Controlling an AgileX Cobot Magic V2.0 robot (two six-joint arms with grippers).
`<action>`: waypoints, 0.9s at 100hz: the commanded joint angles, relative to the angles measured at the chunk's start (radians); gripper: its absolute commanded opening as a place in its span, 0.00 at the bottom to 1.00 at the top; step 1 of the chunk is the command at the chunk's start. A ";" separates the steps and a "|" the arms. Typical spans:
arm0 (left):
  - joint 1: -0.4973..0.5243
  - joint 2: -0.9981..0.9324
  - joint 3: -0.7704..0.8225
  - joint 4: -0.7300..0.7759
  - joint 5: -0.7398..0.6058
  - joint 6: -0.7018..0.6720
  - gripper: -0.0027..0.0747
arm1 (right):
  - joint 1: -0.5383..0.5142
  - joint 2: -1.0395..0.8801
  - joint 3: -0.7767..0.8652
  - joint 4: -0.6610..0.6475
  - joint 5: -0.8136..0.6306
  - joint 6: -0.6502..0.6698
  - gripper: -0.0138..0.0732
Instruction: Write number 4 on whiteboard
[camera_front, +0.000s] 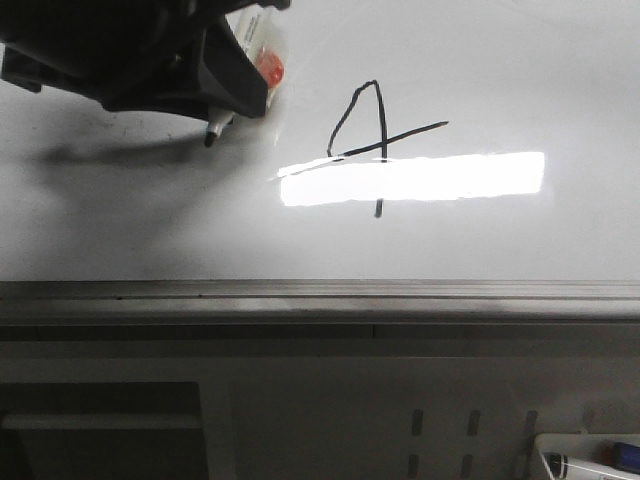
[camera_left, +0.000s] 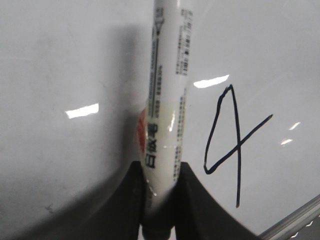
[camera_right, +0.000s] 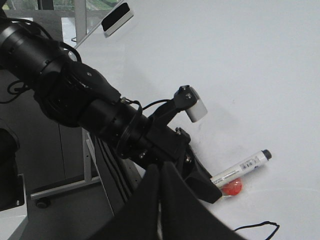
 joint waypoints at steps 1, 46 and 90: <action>-0.004 -0.001 -0.035 -0.032 0.008 -0.012 0.01 | -0.005 -0.006 -0.026 0.006 -0.075 0.000 0.11; 0.026 0.077 -0.078 -0.032 -0.015 -0.012 0.01 | -0.005 -0.006 -0.026 0.006 -0.075 0.000 0.11; 0.026 0.113 -0.078 -0.032 -0.048 -0.012 0.01 | -0.005 -0.006 -0.026 0.006 -0.073 0.000 0.11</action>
